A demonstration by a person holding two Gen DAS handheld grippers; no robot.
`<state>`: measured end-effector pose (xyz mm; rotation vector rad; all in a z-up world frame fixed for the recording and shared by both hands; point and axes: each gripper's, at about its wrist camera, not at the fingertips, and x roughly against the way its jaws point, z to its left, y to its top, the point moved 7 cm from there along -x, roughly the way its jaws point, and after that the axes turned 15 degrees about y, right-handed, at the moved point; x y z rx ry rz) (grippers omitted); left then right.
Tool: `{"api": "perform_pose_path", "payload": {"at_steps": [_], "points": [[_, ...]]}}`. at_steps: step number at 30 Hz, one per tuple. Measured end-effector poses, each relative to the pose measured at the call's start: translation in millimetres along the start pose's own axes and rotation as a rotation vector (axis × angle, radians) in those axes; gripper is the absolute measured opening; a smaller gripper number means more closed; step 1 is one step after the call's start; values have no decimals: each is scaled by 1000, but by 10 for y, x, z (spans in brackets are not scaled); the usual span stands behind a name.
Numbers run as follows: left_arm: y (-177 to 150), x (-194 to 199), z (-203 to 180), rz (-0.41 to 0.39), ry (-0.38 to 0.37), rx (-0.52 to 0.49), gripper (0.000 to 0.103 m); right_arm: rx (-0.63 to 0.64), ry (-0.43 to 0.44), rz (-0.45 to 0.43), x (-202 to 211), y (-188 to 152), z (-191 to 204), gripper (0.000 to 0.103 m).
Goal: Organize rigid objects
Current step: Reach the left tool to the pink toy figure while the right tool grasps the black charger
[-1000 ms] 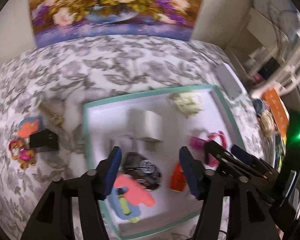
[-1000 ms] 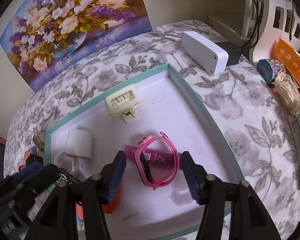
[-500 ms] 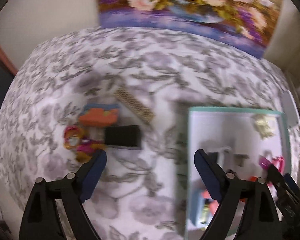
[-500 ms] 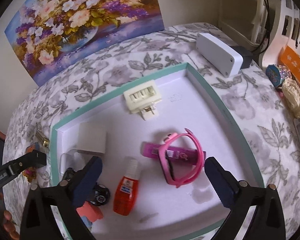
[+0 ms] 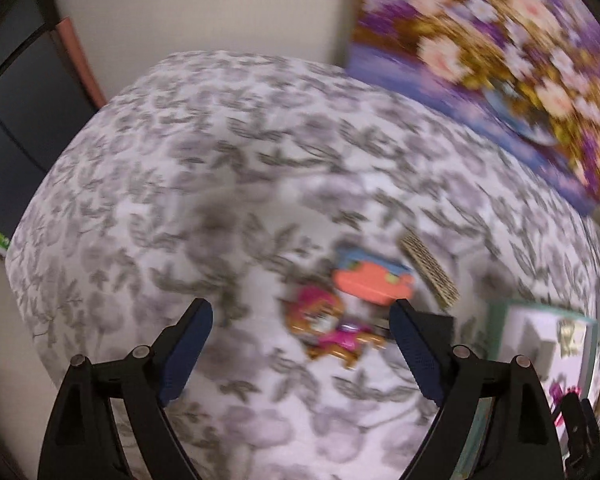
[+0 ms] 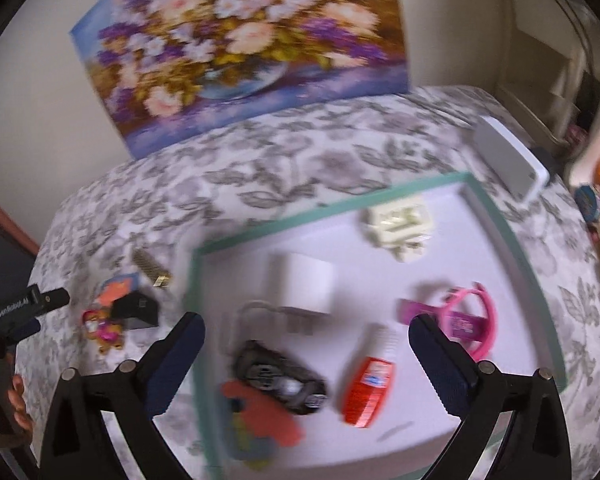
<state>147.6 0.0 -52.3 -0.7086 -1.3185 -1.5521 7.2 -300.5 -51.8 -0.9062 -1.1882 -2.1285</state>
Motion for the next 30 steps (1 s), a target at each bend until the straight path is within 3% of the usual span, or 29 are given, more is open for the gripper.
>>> {"api": "perform_pose_path", "payload": {"at_steps": [7,12,17,20,30], "points": [[137,-177,465,25,3,77,90,90,64,31,-227,-37,649,103],[106,-409,596,76,-3,102,90,135,95,91,-534,-146,1030,103],[39,-606,540,133,-31,132,90,182,106,133,-804,-218,1302,103],[23,-675,431,162,-94,150,90,199,99,160,-991,-264,1404,103],[-52,-777,-12,191,-193,85,90,199,68,194,-1328,-306,1399,103]]}}
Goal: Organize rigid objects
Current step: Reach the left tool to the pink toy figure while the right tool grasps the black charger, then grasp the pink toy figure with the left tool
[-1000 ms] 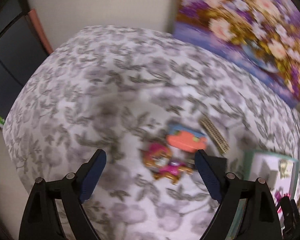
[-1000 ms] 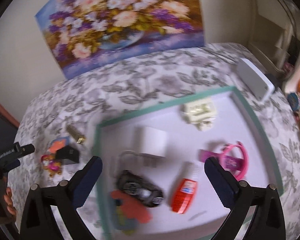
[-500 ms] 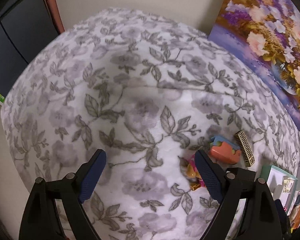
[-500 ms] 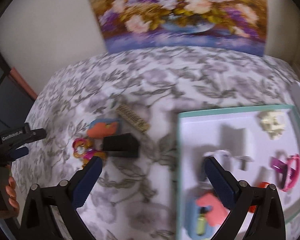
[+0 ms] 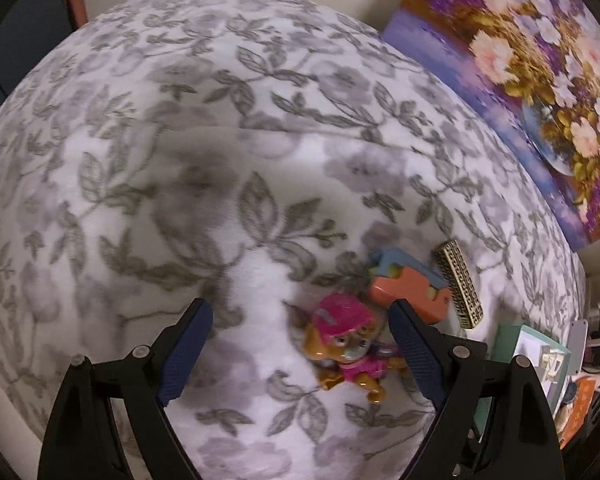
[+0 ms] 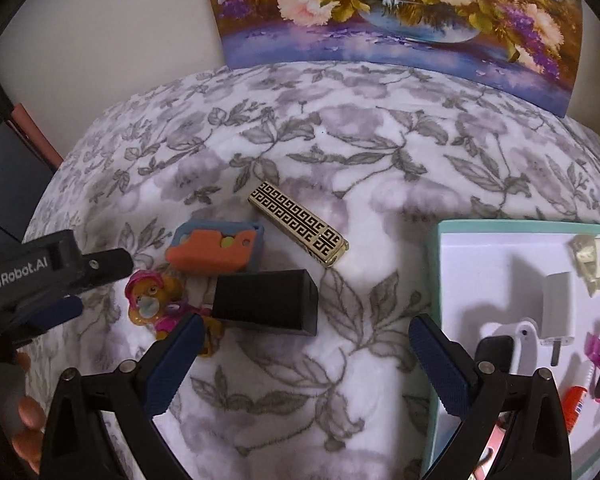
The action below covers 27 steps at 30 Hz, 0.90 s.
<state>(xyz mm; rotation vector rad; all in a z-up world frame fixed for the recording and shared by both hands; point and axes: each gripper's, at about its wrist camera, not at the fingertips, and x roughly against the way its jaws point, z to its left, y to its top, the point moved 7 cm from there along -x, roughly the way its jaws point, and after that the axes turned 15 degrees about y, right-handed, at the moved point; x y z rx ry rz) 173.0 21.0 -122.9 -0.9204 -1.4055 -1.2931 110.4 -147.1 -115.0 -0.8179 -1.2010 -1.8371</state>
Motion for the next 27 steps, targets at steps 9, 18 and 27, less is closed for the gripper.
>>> {"api": "perform_pose_path", "payload": {"at_steps": [9,18,27], "points": [[-64,-168,-150,47,-31,-13,83,18,14,6,-140,40,78,99],[-109,-218,-228,70,-46,-40,46,16,46,19,-220,16,100,80],[-127,-173,-170,72,-64,-21,45,57,57,22,-209,4,197,60]]}}
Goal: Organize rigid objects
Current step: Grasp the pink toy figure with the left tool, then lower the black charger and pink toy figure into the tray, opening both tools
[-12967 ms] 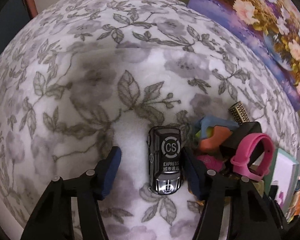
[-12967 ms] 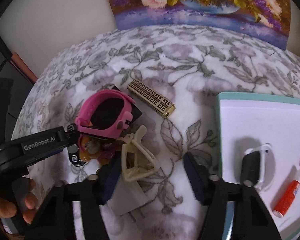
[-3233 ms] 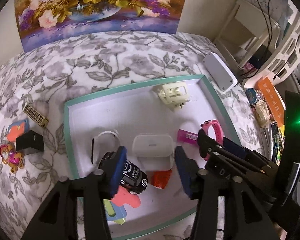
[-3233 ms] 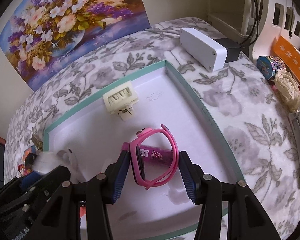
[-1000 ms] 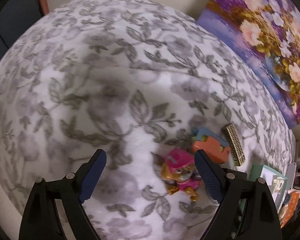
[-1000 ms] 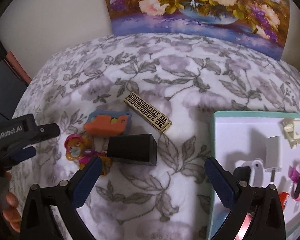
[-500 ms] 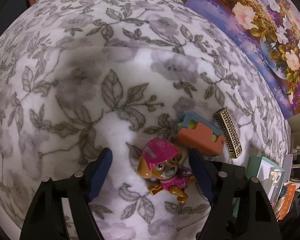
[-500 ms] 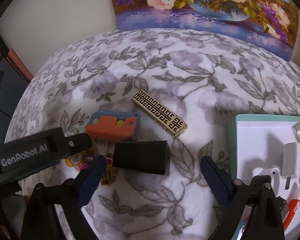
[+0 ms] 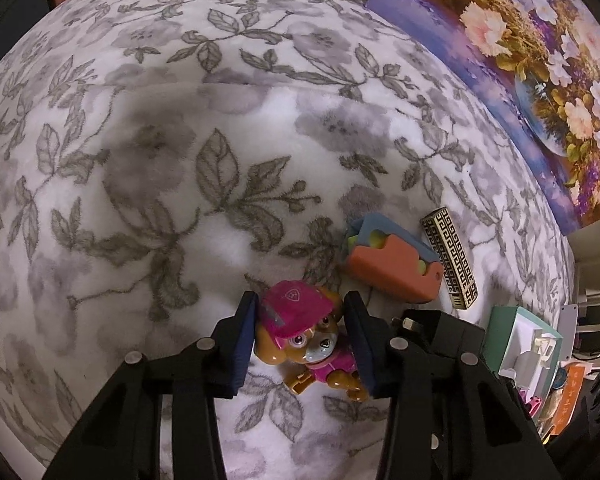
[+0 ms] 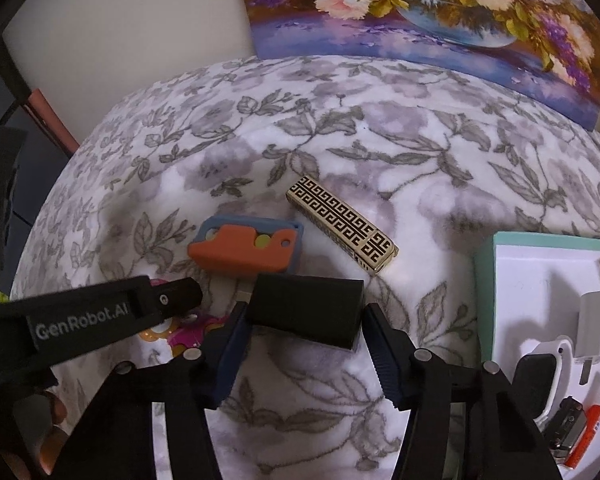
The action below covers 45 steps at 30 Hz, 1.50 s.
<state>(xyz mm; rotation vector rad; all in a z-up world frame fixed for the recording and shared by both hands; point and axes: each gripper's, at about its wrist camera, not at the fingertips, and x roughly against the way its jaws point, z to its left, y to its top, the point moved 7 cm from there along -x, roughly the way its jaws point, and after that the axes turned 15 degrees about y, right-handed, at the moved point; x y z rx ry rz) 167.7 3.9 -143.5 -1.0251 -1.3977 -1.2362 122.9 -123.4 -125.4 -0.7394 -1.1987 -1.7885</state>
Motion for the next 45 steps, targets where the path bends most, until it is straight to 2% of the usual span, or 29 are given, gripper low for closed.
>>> {"api": "perform_pose_path", "payload": {"at_steps": [12,15,27,35,45], "points": [[62,374,14,-85,-7,6,45,-8,15,-34,267,6,-20,57],[56,519,-25,-118,-11,-1,41,-14,21,-56,394,18,-43,57],[-42,887,-295,-199,-24,-49,41,-93,14,-165,982,90,-430,57],[-260,1138,-784,-245,-63,-154,41,-193,-49,-243,1423,34,-1029,57],[-842,1339,-1641,-253,-139,-362,41,-362,-137,-321,1967,-239,-1880,57]]}}
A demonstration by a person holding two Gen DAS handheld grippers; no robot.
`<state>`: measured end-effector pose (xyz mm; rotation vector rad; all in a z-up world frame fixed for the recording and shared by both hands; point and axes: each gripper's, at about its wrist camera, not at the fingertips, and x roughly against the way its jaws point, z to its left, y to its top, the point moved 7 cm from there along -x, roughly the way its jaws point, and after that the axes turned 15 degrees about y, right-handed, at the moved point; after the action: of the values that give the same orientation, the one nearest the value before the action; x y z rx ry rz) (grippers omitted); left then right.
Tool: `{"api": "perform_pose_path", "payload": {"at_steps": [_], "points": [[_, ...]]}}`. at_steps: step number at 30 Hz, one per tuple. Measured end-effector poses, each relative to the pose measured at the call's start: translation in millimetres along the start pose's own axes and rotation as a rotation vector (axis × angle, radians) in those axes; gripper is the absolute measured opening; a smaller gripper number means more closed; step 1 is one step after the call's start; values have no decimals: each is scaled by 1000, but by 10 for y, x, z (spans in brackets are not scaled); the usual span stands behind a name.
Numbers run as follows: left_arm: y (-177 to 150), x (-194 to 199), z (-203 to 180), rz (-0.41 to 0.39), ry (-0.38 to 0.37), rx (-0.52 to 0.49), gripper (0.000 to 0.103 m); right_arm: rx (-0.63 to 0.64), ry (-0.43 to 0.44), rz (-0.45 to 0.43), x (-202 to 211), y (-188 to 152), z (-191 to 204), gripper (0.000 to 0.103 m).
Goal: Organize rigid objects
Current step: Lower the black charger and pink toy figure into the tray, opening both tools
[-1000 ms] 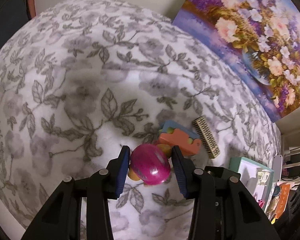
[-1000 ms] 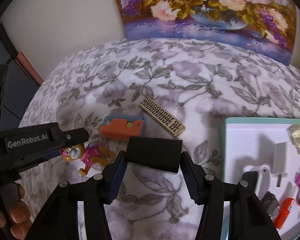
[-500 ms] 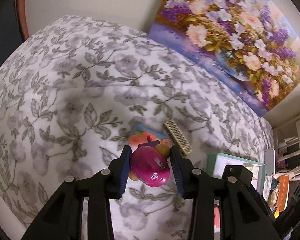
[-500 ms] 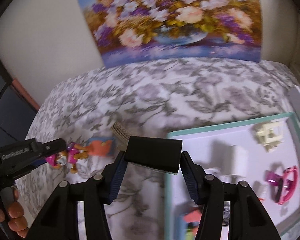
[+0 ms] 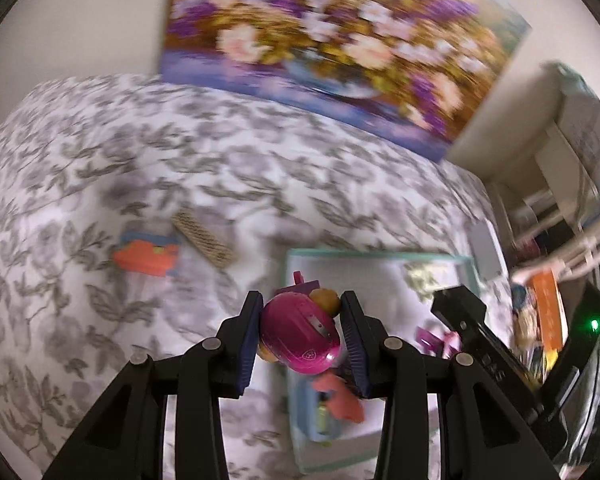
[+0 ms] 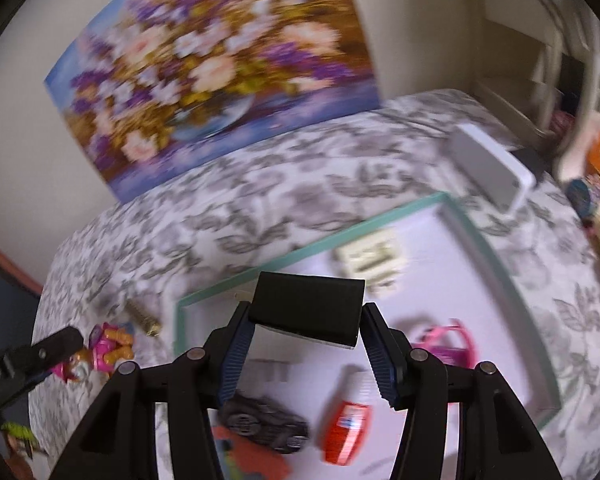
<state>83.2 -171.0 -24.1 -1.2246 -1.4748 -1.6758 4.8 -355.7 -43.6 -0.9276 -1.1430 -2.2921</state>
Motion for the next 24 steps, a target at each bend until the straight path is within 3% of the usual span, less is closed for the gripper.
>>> {"api": "perform_pose_path", "payload": {"at_steps": [10,24], "points": [[-306,26,-728,7,-25,-176,41,-70,-65,-26,234,29,-542,57],[-400,-159,-815,51,-6,-206,41,-30,-57,49,58,-116,-447,58]]}}
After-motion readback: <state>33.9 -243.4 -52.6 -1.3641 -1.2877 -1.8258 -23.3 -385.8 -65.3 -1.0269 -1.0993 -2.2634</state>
